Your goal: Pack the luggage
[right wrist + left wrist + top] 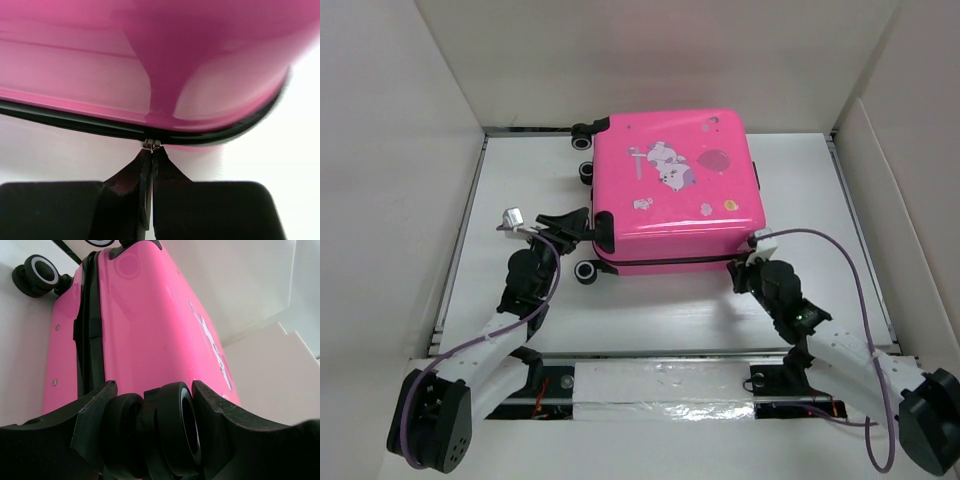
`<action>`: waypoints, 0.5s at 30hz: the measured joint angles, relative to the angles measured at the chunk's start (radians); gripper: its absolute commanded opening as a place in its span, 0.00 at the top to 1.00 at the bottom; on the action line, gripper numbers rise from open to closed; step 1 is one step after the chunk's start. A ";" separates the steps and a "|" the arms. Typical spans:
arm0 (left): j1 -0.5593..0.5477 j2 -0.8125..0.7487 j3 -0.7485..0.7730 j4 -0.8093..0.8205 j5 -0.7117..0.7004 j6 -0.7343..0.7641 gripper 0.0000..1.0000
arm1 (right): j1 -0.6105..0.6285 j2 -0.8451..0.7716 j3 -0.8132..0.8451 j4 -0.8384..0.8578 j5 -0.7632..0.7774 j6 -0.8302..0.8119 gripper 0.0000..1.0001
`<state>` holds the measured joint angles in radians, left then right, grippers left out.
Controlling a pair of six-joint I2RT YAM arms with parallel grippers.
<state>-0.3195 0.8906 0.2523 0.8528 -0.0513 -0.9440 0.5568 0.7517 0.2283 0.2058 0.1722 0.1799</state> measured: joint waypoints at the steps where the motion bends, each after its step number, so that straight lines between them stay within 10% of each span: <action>1: -0.009 -0.003 -0.002 -0.001 -0.010 0.002 1.00 | 0.016 0.025 0.001 0.016 -0.004 0.000 1.00; 9: -0.260 -0.036 0.001 -0.008 -0.254 0.084 1.00 | 0.449 0.419 0.222 0.170 0.050 0.018 1.00; 15: -0.402 -0.010 0.014 -0.009 -0.271 0.106 1.00 | 0.533 0.559 0.359 0.143 0.028 -0.043 1.00</action>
<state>-0.7216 0.8810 0.2661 0.8436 -0.3225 -0.8375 1.0897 1.3109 0.5873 0.3492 0.2005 0.1368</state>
